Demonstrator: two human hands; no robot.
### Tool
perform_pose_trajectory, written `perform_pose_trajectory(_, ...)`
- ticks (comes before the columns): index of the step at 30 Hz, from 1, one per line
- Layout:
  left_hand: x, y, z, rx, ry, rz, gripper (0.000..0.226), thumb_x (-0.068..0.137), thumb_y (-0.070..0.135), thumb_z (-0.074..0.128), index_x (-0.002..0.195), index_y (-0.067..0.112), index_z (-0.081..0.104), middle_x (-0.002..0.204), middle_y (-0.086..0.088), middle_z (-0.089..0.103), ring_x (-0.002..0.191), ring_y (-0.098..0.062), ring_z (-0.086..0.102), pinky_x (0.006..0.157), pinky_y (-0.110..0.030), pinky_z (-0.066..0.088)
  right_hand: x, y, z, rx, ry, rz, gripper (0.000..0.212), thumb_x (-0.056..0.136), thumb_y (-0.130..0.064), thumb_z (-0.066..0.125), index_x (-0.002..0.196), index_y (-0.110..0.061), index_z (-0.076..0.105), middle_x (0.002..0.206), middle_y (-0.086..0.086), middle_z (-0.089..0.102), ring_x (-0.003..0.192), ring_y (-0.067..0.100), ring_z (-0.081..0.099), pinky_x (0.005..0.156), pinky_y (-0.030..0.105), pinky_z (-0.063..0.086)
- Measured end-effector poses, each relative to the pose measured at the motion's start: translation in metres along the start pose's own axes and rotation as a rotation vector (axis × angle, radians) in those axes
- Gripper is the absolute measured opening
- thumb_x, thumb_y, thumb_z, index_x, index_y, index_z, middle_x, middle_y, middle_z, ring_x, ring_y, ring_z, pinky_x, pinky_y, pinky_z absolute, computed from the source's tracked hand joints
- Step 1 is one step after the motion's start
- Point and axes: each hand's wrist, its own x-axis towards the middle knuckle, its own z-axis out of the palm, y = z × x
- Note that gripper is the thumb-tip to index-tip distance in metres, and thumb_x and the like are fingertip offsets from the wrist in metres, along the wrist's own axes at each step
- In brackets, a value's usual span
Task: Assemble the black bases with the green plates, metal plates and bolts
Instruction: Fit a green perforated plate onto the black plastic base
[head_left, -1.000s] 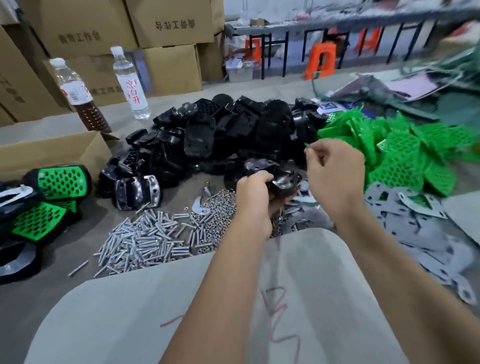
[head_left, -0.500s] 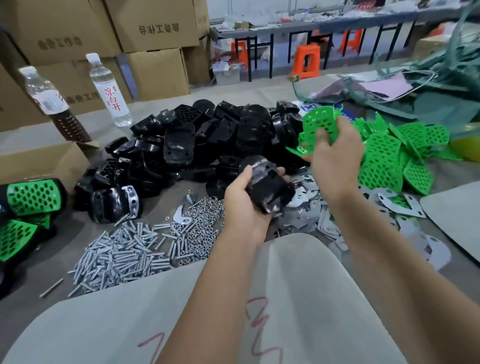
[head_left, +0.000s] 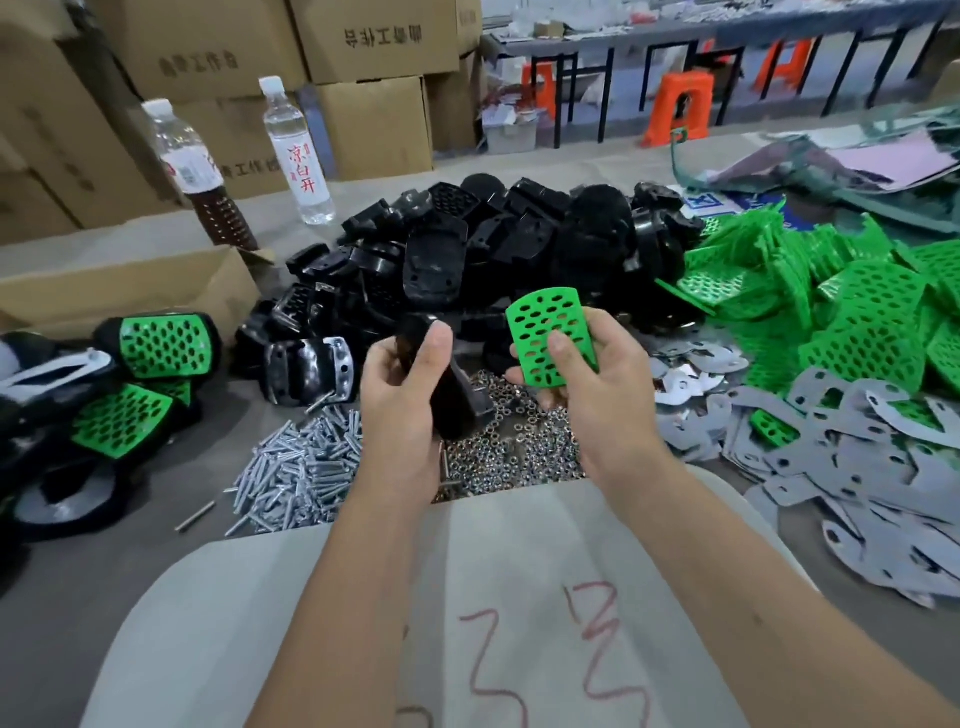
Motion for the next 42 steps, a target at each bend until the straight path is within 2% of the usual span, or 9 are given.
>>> perform_pose_trajectory(3, -0.002, 0.001, 0.002, 0.053, 0.088, -0.027, 0.064, 0.064, 0.053, 0.085, 0.108, 0.013, 0.06, 0.102, -0.01, 0.069, 0.092, -0.028, 0.069, 0.083, -0.053, 0.062, -0.001, 0.0, 0.0, 0.035, -0.054, -0.004, 0.015, 0.107, -0.013, 0.054, 0.117, -0.015, 0.065, 0.106, 0.014, 0.077, 0.086, 0.034, 0.079, 0.049, 0.023, 0.048)
perform_pose_trajectory(6, 0.002, -0.001, 0.002, -0.038, 0.139, -0.095, 0.04, 0.095, 0.034, 0.073, 0.12, 0.005, 0.062, 0.115, -0.014, 0.075, 0.105, -0.033, 0.074, 0.085, -0.049, 0.063, -0.003, 0.001, -0.003, 0.084, -0.089, 0.01, 0.016, 0.107, -0.013, 0.053, 0.119, -0.011, 0.063, 0.107, 0.016, 0.077, 0.09, 0.036, 0.078, 0.053, 0.025, 0.052)
perform_pose_trajectory(11, 0.004, -0.005, -0.001, -0.063, 0.096, -0.07, 0.005, 0.097, 0.013, 0.069, 0.099, 0.008, 0.071, 0.089, -0.007, 0.075, 0.082, -0.022, 0.072, 0.076, -0.041, 0.063, -0.004, -0.001, -0.004, 0.115, -0.028, 0.061, 0.012, 0.108, -0.012, 0.054, 0.113, -0.003, 0.059, 0.1, 0.018, 0.078, 0.085, 0.034, 0.078, 0.048, 0.026, 0.05)
perform_pose_trajectory(18, 0.005, -0.009, -0.002, -0.019, 0.232, 0.043, 0.042, 0.088, 0.011, 0.078, 0.059, 0.023, 0.051, 0.082, -0.008, 0.053, 0.082, -0.026, 0.049, 0.081, -0.046, 0.047, -0.004, -0.003, -0.005, 0.163, 0.059, 0.045, 0.014, 0.101, -0.011, 0.06, 0.114, -0.013, 0.065, 0.107, 0.015, 0.079, 0.097, 0.035, 0.077, 0.061, 0.032, 0.057)
perform_pose_trajectory(22, 0.006, -0.008, -0.002, -0.059, 0.217, -0.018, 0.03, 0.08, 0.013, 0.072, 0.067, 0.02, 0.046, 0.083, -0.009, 0.048, 0.081, -0.028, 0.043, 0.075, -0.048, 0.041, -0.002, -0.003, -0.005, 0.242, 0.096, 0.064, 0.02, 0.092, -0.016, 0.065, 0.111, -0.019, 0.072, 0.108, 0.006, 0.077, 0.094, 0.026, 0.076, 0.069, 0.035, 0.06)
perform_pose_trajectory(24, 0.007, -0.008, -0.002, -0.136, 0.171, -0.058, 0.014, 0.087, 0.004, 0.062, 0.079, 0.014, 0.056, 0.084, -0.01, 0.059, 0.08, -0.029, 0.055, 0.076, -0.049, 0.051, -0.001, -0.002, -0.005, 0.254, 0.089, 0.062, 0.018, 0.094, -0.015, 0.063, 0.107, -0.022, 0.075, 0.105, 0.001, 0.078, 0.093, 0.017, 0.076, 0.073, 0.03, 0.06)
perform_pose_trajectory(26, 0.006, -0.007, -0.001, -0.212, 0.128, -0.086, 0.02, 0.095, -0.002, 0.051, 0.103, 0.005, 0.068, 0.1, -0.016, 0.072, 0.089, -0.027, 0.067, 0.083, -0.044, 0.06, 0.0, -0.001, -0.005, 0.191, 0.063, 0.015, 0.017, 0.095, -0.014, 0.064, 0.104, -0.021, 0.075, 0.097, -0.005, 0.078, 0.08, 0.006, 0.07, 0.064, 0.018, 0.053)
perform_pose_trajectory(31, 0.001, -0.006, 0.008, -0.339, 0.067, -0.149, 0.034, 0.103, 0.0, 0.042, 0.129, -0.009, 0.063, 0.131, -0.031, 0.065, 0.113, -0.039, 0.069, 0.098, -0.045, 0.059, -0.003, 0.001, -0.005, 0.012, 0.005, -0.071, 0.054, 0.096, -0.004, 0.069, 0.139, -0.031, 0.053, 0.095, 0.003, 0.075, 0.064, 0.017, 0.064, 0.05, 0.024, 0.048)
perform_pose_trajectory(42, -0.008, -0.01, 0.016, -0.276, 0.002, -0.152, 0.025, 0.11, 0.016, 0.041, 0.116, 0.005, 0.063, 0.109, -0.021, 0.07, 0.099, -0.032, 0.067, 0.08, -0.043, 0.055, -0.012, -0.001, 0.007, -0.17, -0.124, -0.13, 0.045, 0.094, 0.001, 0.073, 0.13, -0.016, 0.053, 0.099, 0.009, 0.072, 0.062, 0.031, 0.073, 0.052, 0.034, 0.059)
